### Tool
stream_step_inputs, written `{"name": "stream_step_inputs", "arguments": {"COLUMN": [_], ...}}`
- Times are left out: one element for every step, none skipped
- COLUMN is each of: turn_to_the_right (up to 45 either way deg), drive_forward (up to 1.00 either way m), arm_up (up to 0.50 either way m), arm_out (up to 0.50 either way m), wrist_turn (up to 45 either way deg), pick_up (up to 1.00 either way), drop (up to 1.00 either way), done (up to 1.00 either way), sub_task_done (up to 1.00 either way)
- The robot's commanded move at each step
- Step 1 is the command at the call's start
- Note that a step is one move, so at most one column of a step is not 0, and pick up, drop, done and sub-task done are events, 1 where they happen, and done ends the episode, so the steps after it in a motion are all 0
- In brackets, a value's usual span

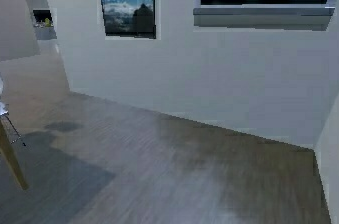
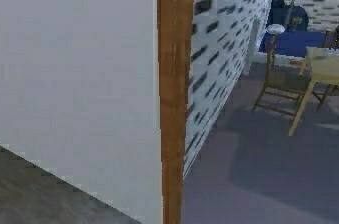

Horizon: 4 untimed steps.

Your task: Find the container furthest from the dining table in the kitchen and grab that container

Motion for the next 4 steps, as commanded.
{"name": "stream_step_inputs", "arguments": {"turn_to_the_right": [-21.0,0.0,-6.0,0.0], "drive_forward": [0.00,1.00,0.00,0.30], "arm_up": [0.00,0.00,0.00,0.00], "arm_out": [0.00,0.00,0.00,0.00], "wrist_turn": [0.0,0.0,0.0,0.0], "pick_up": [0.00,0.00,0.00,0.00], "drop": [0.00,0.00,0.00,0.00], "done": [0.00,0.00,0.00,0.00], "sub_task_done": [0.00,0.00,0.00,0.00]}}
